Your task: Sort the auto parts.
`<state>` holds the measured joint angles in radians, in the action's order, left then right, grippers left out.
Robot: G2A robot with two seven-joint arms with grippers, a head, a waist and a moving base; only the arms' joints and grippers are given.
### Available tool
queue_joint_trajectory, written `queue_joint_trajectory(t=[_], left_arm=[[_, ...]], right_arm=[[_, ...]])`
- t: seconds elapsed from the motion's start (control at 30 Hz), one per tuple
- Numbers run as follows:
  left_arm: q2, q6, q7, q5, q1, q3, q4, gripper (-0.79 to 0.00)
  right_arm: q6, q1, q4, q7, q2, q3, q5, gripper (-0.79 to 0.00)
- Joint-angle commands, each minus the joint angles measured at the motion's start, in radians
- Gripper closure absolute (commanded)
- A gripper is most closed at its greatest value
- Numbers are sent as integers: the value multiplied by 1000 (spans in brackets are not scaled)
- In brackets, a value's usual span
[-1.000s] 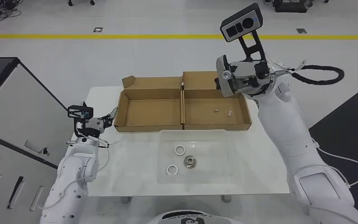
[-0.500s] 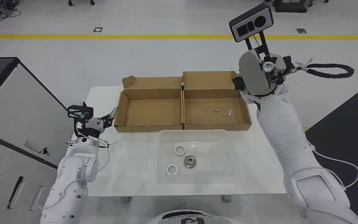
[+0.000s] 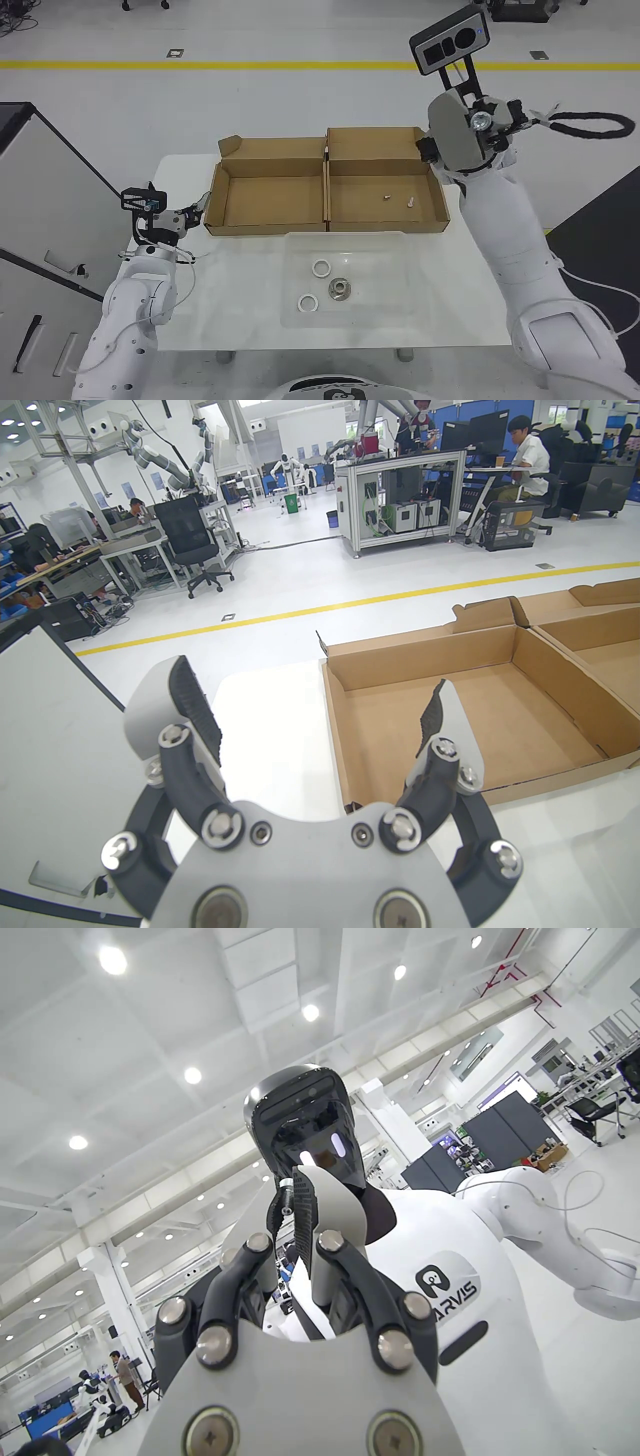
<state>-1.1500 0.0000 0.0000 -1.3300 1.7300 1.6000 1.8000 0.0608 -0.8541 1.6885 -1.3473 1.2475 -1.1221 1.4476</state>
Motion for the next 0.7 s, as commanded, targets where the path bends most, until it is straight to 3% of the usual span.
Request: queue_joint_trajectory(t=[0.0,0.1,0.23,0.5,0.67], left_arm=[[0,0,0,0,0,0,0,-785],[0,0,0,0,0,0,0,-785],[0,0,0,0,0,0,0,-785],[0,0,0,0,0,0,0,-785],[0,0,0,0,0,0,0,-785]], right_arm=[[0,0,0,0,0,0,0,0],[0,0,0,0,0,0,0,0],[-20,-18,6,70,-12,-55,-118,0],[-212,-74,-15,78,-77,-299,-485,0],[-307,-71,-20,55,-126,-416,-849,0]])
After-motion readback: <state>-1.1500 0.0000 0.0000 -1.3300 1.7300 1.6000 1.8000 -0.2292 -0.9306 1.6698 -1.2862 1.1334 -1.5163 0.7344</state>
